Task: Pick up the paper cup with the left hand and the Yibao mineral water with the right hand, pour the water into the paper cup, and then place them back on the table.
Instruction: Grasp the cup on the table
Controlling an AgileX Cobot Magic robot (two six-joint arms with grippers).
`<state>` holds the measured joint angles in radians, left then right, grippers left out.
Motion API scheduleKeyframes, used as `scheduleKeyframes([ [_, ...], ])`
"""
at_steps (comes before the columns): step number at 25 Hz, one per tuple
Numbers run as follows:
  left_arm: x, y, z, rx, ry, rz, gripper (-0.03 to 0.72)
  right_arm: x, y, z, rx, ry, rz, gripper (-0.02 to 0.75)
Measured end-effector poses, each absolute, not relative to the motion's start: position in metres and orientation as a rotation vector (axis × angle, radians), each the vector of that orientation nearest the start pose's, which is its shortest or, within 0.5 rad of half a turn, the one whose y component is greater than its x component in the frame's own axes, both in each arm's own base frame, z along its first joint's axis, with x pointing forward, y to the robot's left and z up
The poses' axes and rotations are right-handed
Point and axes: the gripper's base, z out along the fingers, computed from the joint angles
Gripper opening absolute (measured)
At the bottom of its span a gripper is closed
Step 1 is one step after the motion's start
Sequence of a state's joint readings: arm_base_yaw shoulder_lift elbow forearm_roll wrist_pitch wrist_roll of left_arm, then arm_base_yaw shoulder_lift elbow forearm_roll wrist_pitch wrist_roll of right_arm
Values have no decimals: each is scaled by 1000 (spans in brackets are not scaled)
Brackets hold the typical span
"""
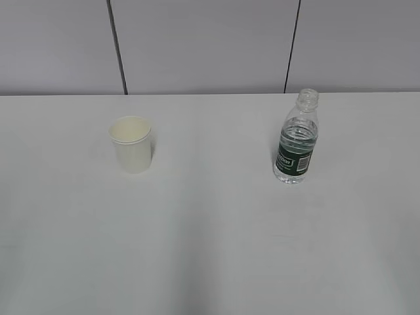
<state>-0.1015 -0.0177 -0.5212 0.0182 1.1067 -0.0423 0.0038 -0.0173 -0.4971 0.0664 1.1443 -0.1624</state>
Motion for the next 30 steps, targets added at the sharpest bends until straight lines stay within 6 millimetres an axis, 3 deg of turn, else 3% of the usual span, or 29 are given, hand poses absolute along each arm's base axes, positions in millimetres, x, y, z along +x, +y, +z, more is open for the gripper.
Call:
scheduleKeyframes([
  [30,-12,3,279,59,2051,-68,496,-11,5,270,-182,2104,-15,585],
])
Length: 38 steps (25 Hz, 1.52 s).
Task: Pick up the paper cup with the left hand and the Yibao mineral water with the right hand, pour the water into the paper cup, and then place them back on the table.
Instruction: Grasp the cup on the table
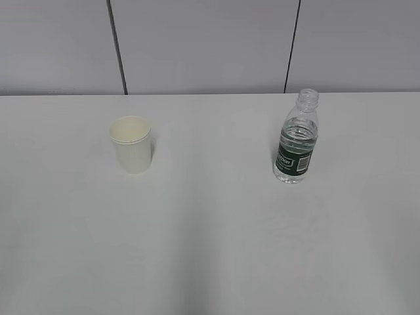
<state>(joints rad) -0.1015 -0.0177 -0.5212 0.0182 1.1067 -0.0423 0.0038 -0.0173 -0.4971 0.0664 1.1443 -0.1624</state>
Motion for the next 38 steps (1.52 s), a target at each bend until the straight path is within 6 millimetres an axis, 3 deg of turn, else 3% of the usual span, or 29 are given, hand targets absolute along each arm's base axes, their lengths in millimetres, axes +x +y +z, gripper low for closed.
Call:
scheduleKeyframes([
  [12,-13,2,282,59,2036,-77,496,-11,5,270,-182,2104,-15,585],
  [19,-10,-7,314,46,1734,-237,496,-11,5,270,-182,2104,-15,585],
  [24,-8,-7,322,39,1650,-254,496,-11,5,270,-182,2104,-15,585],
  [33,31,-11,325,66,1782,-226,496,-11,5,270,-182,2104,-15,585],
  [38,56,-12,326,70,1718,-196,496,-11,5,270,-182,2104,-15,585],
])
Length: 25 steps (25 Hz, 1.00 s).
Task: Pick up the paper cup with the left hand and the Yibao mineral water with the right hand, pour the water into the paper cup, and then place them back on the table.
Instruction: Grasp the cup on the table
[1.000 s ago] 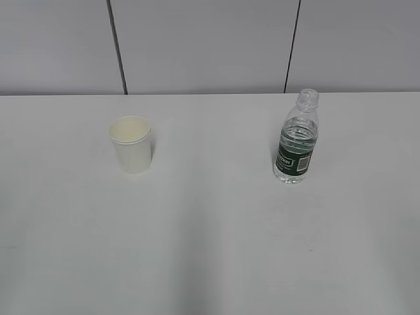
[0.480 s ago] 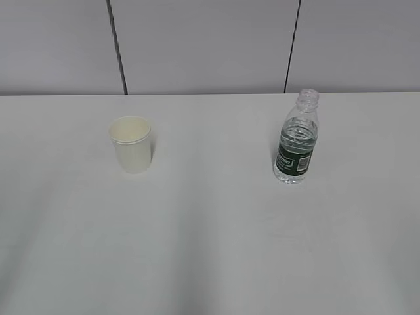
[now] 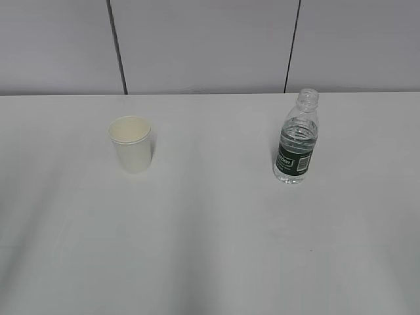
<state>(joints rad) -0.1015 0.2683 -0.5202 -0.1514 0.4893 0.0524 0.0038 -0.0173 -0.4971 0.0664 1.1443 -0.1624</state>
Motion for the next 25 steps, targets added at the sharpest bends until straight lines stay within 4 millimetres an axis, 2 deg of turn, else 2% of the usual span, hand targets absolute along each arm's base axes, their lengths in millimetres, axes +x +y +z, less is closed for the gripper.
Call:
scheduleKeyframes([
  [4,76,-14,307,47,1765,-209,496,-11,5,270,-182,2104,-15,585],
  [10,90,-14,281,-33,1751,-259,496,-11,5,270,-182,2104,-15,585],
  [20,122,-16,267,-77,1845,-254,496,-11,5,270,-182,2104,-15,585],
  [25,142,-28,255,38,1904,-237,496,-11,5,270,-182,2104,-15,585],
])
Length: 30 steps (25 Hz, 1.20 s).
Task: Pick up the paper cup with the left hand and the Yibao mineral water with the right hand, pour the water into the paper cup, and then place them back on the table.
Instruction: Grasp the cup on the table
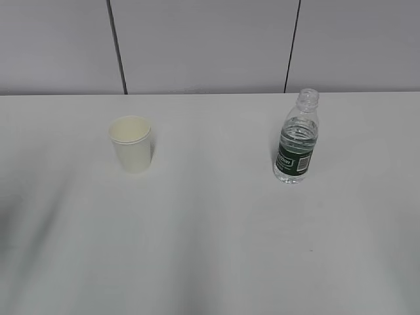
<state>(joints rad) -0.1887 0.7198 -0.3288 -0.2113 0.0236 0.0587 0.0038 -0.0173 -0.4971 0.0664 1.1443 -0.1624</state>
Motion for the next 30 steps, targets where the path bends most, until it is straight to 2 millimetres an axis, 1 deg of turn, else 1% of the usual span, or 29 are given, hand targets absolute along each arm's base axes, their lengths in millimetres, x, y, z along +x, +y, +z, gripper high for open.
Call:
scheduleKeyframes([
  [6,168,-57,230,292,2022,-231,496,-11,5,270,-182,2104,-15,585],
  [10,189,-74,213,372,2076,-224,496,-11,5,270,-182,2104,-15,585],
  [15,212,-83,198,345,2012,-227,496,-11,5,270,-182,2104,-17,585],
  [21,233,-90,169,297,1988,-238,496,-11,5,270,-182,2104,-17,585],
  [24,240,-94,157,309,1958,-256,496,-11,5,270,-182,2104,-17,585],
  [30,251,-101,146,312,1830,-286,496,-11,5,272,-180,2090,-22,585],
])
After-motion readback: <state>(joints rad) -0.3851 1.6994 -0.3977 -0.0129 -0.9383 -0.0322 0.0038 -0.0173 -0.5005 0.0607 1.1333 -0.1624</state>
